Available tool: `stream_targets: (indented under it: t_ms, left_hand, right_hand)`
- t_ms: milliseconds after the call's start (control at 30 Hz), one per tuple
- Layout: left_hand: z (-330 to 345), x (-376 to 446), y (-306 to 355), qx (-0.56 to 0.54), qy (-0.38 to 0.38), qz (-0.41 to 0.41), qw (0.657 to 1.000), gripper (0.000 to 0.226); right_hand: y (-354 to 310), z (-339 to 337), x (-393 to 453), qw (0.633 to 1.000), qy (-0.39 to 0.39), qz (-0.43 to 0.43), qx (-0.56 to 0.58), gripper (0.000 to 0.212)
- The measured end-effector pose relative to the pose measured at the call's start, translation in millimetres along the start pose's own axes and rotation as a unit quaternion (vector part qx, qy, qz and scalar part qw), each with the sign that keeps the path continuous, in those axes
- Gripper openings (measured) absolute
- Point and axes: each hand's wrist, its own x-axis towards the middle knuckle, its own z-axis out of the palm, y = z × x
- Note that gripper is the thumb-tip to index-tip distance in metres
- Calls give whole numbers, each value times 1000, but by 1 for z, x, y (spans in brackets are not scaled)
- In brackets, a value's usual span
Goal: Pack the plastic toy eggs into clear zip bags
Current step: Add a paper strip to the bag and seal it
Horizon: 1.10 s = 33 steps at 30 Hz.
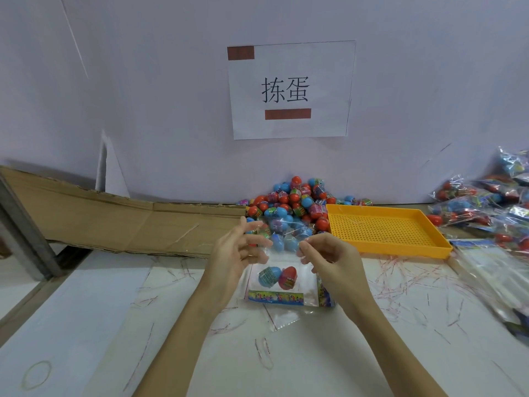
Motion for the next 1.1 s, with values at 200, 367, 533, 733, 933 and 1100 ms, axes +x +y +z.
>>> stream_targets:
  t_ms: [200,367,533,733,933,1100]
  left_hand:
    - [-8,0,-9,113,-3,-8,994,17]
    - [-8,-1,-7,105,22,-3,994,10]
    - [-7,-1,-6,113,24,9,993,12]
    - [-7,0,-8,142,56,32,988,6]
    - [-8,0,-8,127,70,45,988,9]
    - [-10,-1,-6,109,65,60,990,17]
  right_hand:
    - [4,-4,3,1000,16,-11,16,3]
    - [7,-6,4,999,29,-11,9,7]
    - [6,-10,5,999,28,-7,23,4]
    - [5,-10,5,999,22,-2,30,4]
    - [4,-11,5,999,-3,10,46,6]
    - [1,-15,4,997,-23,14,69,14]
